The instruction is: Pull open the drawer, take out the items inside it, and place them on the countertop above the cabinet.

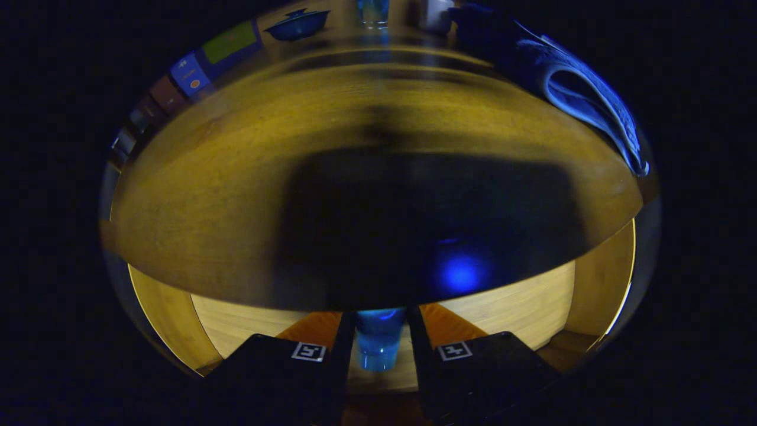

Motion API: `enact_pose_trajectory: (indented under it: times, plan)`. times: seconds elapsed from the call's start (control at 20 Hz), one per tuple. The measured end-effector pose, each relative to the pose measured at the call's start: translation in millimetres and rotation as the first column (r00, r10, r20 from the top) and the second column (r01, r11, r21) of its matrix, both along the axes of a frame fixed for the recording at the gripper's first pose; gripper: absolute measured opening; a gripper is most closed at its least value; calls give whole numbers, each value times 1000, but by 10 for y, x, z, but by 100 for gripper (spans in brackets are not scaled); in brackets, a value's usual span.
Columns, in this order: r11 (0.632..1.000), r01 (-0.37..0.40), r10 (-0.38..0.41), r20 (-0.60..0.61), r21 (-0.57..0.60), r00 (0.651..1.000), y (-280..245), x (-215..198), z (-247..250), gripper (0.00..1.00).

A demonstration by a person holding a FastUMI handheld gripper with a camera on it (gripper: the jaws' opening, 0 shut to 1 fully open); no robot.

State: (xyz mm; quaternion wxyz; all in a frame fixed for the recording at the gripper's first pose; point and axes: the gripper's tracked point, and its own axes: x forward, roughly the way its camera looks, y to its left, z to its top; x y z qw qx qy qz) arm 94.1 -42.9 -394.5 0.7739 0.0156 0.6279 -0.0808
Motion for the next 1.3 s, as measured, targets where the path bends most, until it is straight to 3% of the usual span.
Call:
enact_pose_trajectory:
  times: [0.1,0.2,0.55,0.8,1.05,1.3]
  plan:
    - [1000,-8,8,1,15,1000,25,-2,36,54]
    - [1000,-24,24,-2,20,1000,34,-39,96,42]
    - [991,-61,46,124,121,991,149,-281,689,42]
    - [985,-103,64,266,138,962,205,-274,1223,42]
    - [989,-111,64,398,94,915,170,334,1553,42]
    - [994,-110,87,438,27,895,60,1098,1483,42]
